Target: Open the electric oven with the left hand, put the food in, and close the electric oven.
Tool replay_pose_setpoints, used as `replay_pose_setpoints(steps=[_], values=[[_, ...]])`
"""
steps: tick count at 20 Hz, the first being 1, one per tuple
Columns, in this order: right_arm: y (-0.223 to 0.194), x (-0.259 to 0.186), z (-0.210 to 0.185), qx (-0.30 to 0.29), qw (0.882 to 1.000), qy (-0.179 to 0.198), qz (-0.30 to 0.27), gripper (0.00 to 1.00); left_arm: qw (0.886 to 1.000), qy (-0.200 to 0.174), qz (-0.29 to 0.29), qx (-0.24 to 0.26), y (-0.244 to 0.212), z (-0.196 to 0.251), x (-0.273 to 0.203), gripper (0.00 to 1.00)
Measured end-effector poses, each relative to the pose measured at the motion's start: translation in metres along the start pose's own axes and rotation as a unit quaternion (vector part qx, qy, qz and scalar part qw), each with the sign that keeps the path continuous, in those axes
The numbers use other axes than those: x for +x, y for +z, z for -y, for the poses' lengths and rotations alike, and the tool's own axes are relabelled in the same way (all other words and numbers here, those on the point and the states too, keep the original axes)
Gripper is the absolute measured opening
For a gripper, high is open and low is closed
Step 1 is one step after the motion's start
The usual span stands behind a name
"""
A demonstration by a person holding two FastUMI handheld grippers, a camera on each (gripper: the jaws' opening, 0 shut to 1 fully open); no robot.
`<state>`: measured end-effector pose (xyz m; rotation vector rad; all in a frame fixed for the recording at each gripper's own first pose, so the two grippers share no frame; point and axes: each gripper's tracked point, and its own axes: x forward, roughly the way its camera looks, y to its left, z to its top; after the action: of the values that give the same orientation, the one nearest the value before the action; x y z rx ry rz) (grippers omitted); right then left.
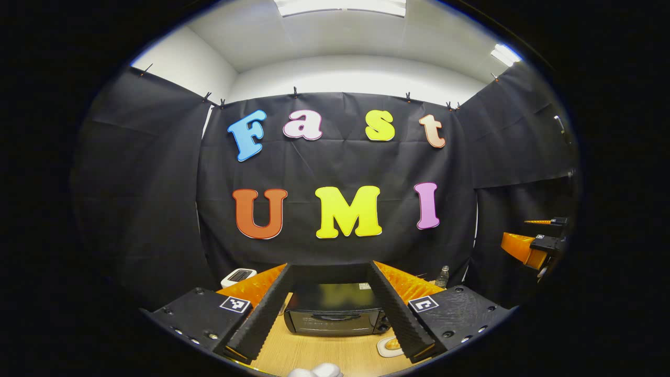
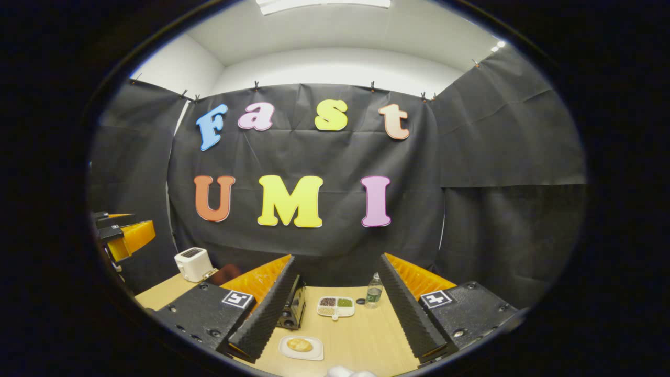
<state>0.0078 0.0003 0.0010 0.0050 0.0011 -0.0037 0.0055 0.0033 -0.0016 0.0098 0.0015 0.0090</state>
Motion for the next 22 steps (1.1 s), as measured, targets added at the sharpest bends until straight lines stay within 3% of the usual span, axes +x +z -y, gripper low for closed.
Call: replay_pose_setpoints(steps=[8, 11, 17, 22], values=[[-0.002, 0.001, 0.009, -0.002, 1.0, -0.001, 0.008, 0.99, 1.0, 0.0, -0.005, -0.005, -0.04, 0.002, 0.015, 0.94], [-0.002, -0.001, 0.015, 0.011, 1.0, 0.001, 0.015, 0.99, 1.0, -0.002, -0.02, -0.011, -0.083, 0.009, 0.027, 0.94], [-0.026, -0.002, 0.037, -0.038, 0.999, -0.017, -0.008, 1.0, 0.996, -0.01, -0.079, -0.035, -0.183, 0.025, 0.077, 0.94], [-0.045, 0.006, 0.057, -0.039, 0.998, -0.036, -0.037, 0.99, 0.994, -0.002, -0.111, -0.024, -0.233, 0.028, 0.136, 0.94]])
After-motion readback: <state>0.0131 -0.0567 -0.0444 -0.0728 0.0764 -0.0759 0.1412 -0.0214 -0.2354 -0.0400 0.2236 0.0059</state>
